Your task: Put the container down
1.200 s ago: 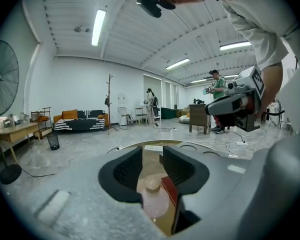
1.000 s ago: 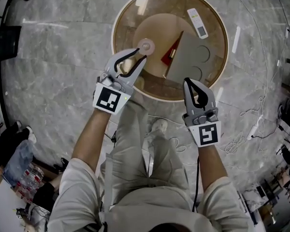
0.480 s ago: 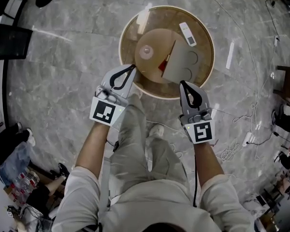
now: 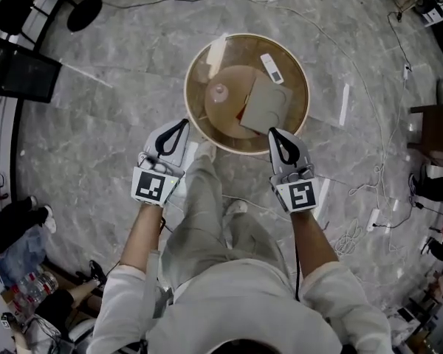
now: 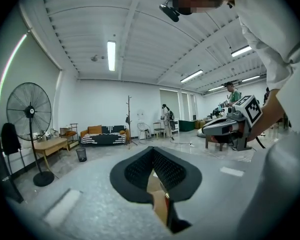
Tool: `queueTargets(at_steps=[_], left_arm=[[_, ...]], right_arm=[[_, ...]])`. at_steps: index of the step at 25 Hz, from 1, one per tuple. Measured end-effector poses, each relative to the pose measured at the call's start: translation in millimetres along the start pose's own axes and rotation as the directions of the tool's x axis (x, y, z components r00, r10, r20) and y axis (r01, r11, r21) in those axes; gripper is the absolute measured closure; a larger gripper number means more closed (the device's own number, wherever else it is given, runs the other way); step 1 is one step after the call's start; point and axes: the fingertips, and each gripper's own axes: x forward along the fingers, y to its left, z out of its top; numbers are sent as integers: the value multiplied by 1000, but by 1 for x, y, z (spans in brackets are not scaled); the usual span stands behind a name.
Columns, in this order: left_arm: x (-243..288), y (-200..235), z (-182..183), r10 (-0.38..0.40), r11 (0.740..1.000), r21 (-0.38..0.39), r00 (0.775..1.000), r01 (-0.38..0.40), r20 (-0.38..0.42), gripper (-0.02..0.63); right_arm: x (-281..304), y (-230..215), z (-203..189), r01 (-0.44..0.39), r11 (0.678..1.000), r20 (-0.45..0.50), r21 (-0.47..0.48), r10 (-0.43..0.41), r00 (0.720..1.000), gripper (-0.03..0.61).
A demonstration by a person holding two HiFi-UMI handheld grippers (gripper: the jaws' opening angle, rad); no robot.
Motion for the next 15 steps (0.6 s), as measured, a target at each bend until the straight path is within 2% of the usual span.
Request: queueTargets(at_steps=[8,15], left_arm=[[-29,-7,26,36,999,24,999,-36,3,611],[-40,-15,38,31,999,34,999,-31,16,611]], right_arm=[[-25,9,32,14,1000,-4,1,-14,1000,575],[-34,16,39,18,1000,-8,-6,-18,1000,575]])
